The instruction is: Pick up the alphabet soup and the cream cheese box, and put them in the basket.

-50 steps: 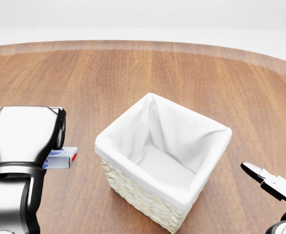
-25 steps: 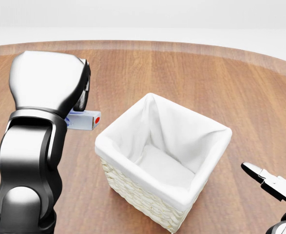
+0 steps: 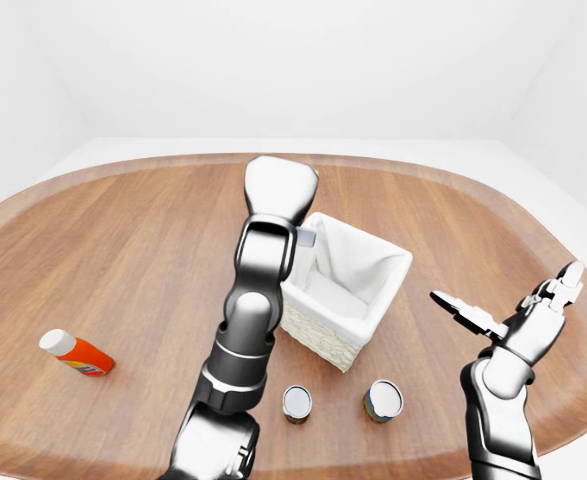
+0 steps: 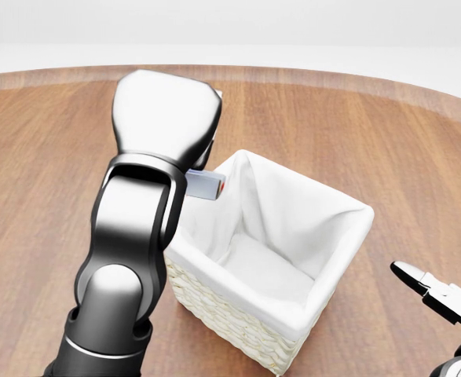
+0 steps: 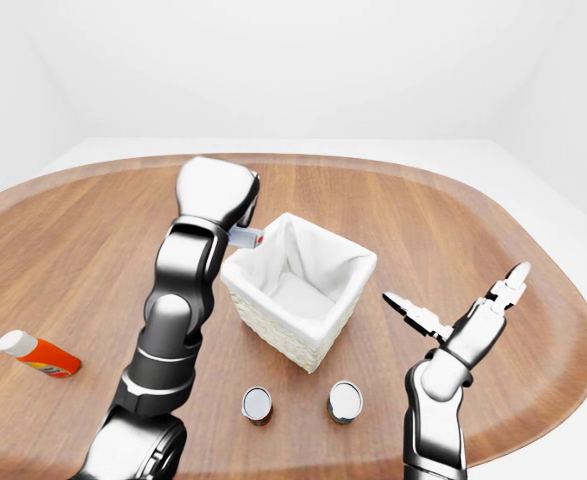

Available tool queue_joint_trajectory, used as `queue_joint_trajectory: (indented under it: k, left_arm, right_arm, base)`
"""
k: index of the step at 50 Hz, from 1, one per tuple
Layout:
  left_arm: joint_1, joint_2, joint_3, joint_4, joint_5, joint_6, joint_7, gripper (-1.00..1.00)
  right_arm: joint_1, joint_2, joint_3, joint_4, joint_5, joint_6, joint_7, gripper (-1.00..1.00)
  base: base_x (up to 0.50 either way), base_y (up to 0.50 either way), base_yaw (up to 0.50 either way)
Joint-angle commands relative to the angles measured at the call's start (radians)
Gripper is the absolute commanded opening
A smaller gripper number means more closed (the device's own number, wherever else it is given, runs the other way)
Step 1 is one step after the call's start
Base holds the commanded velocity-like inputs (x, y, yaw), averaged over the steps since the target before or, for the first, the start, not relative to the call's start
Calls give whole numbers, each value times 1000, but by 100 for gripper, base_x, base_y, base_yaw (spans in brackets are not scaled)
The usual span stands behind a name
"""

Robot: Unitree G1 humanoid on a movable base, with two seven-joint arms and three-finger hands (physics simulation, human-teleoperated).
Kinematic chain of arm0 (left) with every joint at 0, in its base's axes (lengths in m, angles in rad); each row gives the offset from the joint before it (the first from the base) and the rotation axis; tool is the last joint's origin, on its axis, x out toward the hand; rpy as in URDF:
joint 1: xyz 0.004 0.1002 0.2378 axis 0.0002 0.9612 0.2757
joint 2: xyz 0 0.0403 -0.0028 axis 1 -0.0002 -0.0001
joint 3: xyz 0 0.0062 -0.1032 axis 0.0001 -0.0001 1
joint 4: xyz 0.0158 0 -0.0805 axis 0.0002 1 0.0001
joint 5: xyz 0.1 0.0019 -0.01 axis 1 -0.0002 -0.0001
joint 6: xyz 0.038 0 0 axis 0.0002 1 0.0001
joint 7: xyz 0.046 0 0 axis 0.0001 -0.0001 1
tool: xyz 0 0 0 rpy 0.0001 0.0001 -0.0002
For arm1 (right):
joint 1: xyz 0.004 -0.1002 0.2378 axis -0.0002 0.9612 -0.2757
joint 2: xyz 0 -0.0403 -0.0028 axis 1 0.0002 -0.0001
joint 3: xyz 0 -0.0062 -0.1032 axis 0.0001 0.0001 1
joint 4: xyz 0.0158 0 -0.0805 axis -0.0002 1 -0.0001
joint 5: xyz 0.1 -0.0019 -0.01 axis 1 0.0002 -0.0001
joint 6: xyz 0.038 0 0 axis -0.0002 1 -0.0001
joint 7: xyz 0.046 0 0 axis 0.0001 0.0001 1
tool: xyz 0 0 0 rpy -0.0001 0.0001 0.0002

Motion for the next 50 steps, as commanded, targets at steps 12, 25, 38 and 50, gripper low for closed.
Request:
queue_joint_trajectory:
  k: [12,25,38,50]
  left_arm:
    - [-63,-75,-49,284,1,0,141,-100]
    - [-79,-97,-58,420,-29,0,217,-100]
    - [-67,-127,-80,471,-19,0,253,-100]
    - [-101,-132,-77,607,-64,0,309,-100]
  right_arm:
    - [-6,-4,2,13,4,10,0,100]
    - [-2,-4,1,12,4,12,0,100]
    - [1,0,3,-4,4,25,0,100]
    - [-1,-2,3,6,4,23,0,100]
  base:
    - [0,0,0]
    - [0,0,0]
    - [0,0,0]
    - [0,0,0]
